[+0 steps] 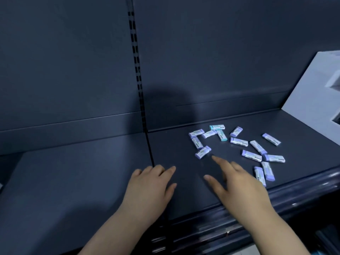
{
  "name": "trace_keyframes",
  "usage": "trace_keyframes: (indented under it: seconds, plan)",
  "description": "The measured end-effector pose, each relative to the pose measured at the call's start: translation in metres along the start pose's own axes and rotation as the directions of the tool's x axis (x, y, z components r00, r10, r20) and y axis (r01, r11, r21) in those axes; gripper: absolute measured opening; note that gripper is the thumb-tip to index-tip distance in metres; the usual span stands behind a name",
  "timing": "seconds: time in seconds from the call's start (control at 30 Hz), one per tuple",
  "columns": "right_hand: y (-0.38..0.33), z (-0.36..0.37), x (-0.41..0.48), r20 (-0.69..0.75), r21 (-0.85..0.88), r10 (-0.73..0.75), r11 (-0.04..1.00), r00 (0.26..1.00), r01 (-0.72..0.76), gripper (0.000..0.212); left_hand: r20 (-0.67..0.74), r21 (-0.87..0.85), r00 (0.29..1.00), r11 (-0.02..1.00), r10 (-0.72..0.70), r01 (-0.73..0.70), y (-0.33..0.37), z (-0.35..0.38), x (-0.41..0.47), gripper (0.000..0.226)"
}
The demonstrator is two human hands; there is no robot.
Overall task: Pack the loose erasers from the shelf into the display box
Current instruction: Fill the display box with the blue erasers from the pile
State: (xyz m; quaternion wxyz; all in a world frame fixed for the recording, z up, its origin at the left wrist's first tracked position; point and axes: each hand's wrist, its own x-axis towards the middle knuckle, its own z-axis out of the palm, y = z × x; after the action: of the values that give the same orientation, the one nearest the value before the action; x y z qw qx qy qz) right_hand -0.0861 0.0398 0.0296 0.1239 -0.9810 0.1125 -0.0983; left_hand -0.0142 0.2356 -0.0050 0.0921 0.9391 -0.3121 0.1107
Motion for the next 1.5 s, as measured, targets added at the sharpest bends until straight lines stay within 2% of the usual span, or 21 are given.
trace_keyframes:
  seconds: [0.17,0.33,0.5,0.63,0.73,0.87,1.0,1.17,1.27,1.4,1.43,1.5]
  plan:
    - [0.041,-0.013,0.036,0.041,0.032,-0.018,0.999,0.999,0.017,0.059,0.017,0.027,0.999,0.999,-0.028,0.027,0.031,0.008,0.037,0.040]
    - [0.095,-0.028,0.079,0.064,-0.020,-0.052,0.998,0.997,0.053,0.056,-0.006,-0.007,0.997,0.997,-0.073,0.073,0.075,0.021,0.082,0.035]
    - [0.142,-0.040,0.119,0.067,-0.035,-0.117,0.992,0.991,0.120,0.053,-0.013,-0.006,0.996,0.996,-0.087,0.087,0.105,0.043,0.120,0.034]
    - [0.165,-0.036,0.149,0.140,-0.022,-0.190,0.981,0.972,0.195,0.055,-0.002,-0.032,0.989,0.988,-0.149,0.149,0.125,0.052,0.146,0.033]
    - [0.175,-0.024,0.173,0.210,0.023,-0.228,0.973,0.951,0.228,0.053,0.104,-0.052,0.965,0.968,-0.241,0.247,0.137,0.056,0.164,0.044]
    - [0.181,-0.007,0.201,0.275,0.083,-0.296,0.955,0.915,0.285,0.047,0.160,0.011,0.944,0.957,-0.289,0.291,0.139,0.068,0.189,0.064]
    - [0.180,0.005,0.226,0.282,0.121,-0.352,0.936,0.893,0.330,0.043,0.191,0.109,0.936,0.954,-0.296,0.279,0.134,0.074,0.205,0.069]
    - [0.174,0.025,0.248,0.337,0.153,-0.397,0.918,0.854,0.366,0.041,0.307,0.162,0.914,0.961,-0.265,0.224,0.132,0.079,0.221,0.069]
    - [0.172,0.037,0.255,0.345,0.165,-0.419,0.908,0.840,0.386,0.040,0.275,0.194,0.925,0.958,-0.262,0.213,0.132,0.086,0.227,0.063]
    - [0.172,0.047,0.263,0.331,0.148,-0.424,0.906,0.843,0.398,0.038,0.264,0.221,0.930,0.954,-0.258,0.202,0.135,0.086,0.224,0.038]
    - [0.171,0.048,0.265,0.332,0.140,-0.421,0.907,0.845,0.397,0.039,0.260,0.212,0.933,0.958,-0.248,0.195,0.135,0.083,0.223,0.037]
    - [0.168,0.050,0.269,0.331,0.117,-0.414,0.910,0.848,0.398,0.041,0.138,0.189,0.974,0.970,-0.180,0.153,0.134,0.079,0.221,0.046]
